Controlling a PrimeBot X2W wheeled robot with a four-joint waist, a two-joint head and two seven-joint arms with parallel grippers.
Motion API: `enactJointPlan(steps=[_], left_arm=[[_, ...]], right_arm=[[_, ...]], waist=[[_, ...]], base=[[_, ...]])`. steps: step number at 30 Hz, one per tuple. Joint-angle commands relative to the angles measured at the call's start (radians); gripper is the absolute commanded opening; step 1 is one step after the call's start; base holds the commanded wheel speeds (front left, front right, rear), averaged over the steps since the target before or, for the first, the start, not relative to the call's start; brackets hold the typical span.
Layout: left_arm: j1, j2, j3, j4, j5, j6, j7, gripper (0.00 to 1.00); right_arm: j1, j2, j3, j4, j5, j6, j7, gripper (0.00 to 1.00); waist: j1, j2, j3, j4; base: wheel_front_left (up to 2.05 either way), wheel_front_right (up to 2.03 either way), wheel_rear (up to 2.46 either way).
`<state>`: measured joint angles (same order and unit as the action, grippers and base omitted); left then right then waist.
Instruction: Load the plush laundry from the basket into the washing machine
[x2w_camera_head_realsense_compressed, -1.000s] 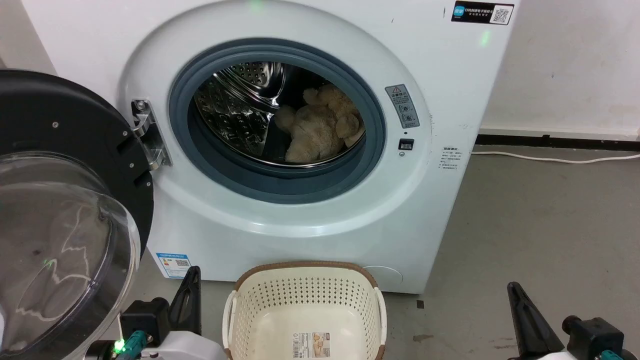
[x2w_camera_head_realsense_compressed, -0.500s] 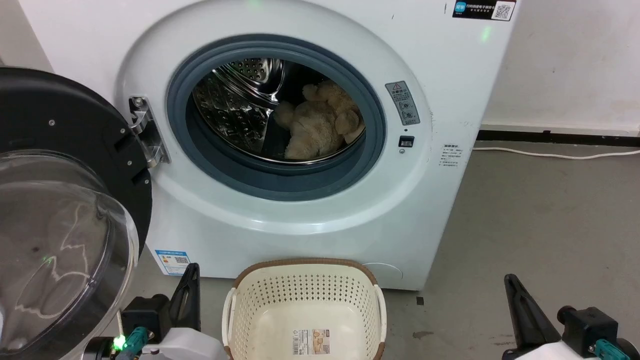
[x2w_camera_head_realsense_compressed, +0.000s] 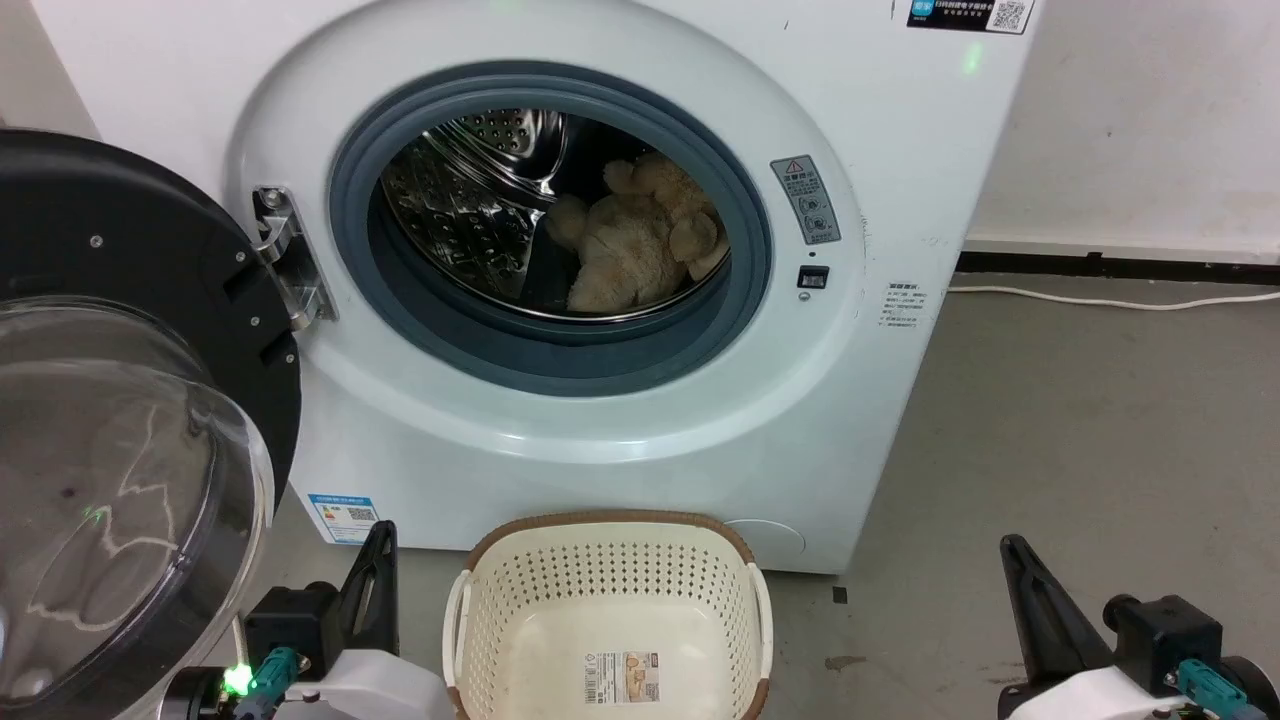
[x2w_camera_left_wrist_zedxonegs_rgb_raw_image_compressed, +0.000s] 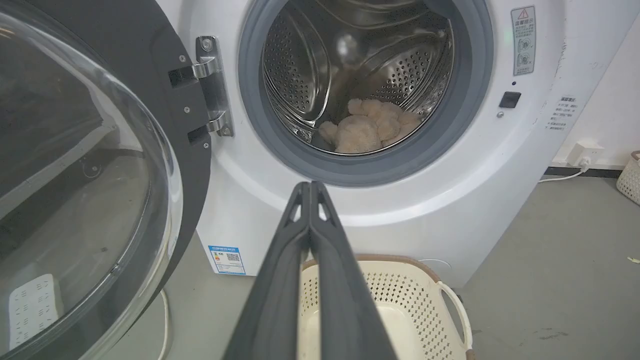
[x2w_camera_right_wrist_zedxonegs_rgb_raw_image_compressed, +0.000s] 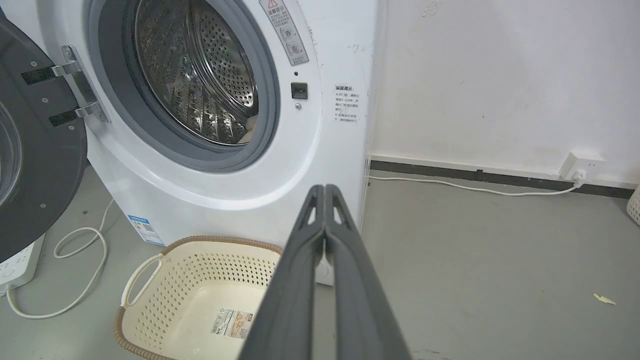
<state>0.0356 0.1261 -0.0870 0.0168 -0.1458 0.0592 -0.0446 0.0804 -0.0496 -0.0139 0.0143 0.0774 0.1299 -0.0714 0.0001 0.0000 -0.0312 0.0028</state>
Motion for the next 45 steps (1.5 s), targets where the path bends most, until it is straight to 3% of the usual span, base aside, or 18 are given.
enactJointPlan(steps=[1,45], left_arm=[[-0.016,-0.008,0.006,-0.006,0.014,-0.006,0.004,0.00],[-0.036,-0.076,0.087,-0.017,0.146,-0.059,0.045,0.00]], right_arm=[[-0.019,0.000,0.002,-0.006,-0.009,0.001,0.004,0.00],[-0.080,-0.001,0.014,-0.014,-0.077,0.001,0.071,0.00]], waist=[[-0.0001,0.0000,0.001,0.000],[-0.0001,0.0000,0.031,-0.003]], base=[[0.00,0.00,0.00],[0.00,0.00,0.00]])
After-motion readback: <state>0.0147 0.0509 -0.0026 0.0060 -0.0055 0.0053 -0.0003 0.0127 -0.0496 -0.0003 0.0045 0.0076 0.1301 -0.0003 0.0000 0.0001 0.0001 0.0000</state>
